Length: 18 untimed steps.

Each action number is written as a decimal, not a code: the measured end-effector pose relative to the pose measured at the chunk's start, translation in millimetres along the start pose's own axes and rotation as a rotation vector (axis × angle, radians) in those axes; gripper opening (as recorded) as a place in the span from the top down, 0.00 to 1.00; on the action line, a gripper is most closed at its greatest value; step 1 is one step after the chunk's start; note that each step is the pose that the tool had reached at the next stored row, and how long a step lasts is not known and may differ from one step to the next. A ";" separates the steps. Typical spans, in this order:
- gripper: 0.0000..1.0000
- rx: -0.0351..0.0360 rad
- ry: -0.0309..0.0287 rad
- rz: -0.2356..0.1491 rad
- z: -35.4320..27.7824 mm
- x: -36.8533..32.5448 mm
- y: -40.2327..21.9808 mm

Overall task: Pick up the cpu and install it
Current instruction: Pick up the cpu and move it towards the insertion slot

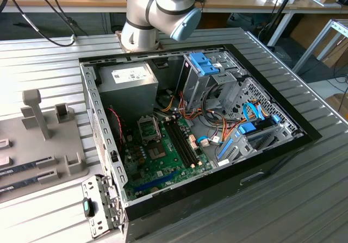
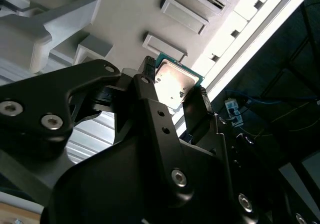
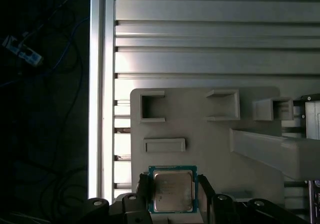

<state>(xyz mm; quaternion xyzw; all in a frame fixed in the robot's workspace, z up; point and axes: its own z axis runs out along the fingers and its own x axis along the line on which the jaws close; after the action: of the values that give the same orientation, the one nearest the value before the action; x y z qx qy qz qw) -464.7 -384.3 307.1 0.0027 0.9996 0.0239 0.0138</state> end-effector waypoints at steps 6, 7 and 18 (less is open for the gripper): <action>0.53 -0.0006 0.0001 0.000 -1.8 0.0 0.1; 0.53 -0.0006 0.0001 0.000 -2.1 0.0 0.1; 0.53 -0.0011 0.0000 0.000 -7.0 -0.2 0.3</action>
<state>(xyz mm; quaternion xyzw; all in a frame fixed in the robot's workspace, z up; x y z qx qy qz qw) -464.7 -384.3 314.1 0.0028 0.9996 0.0244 0.0138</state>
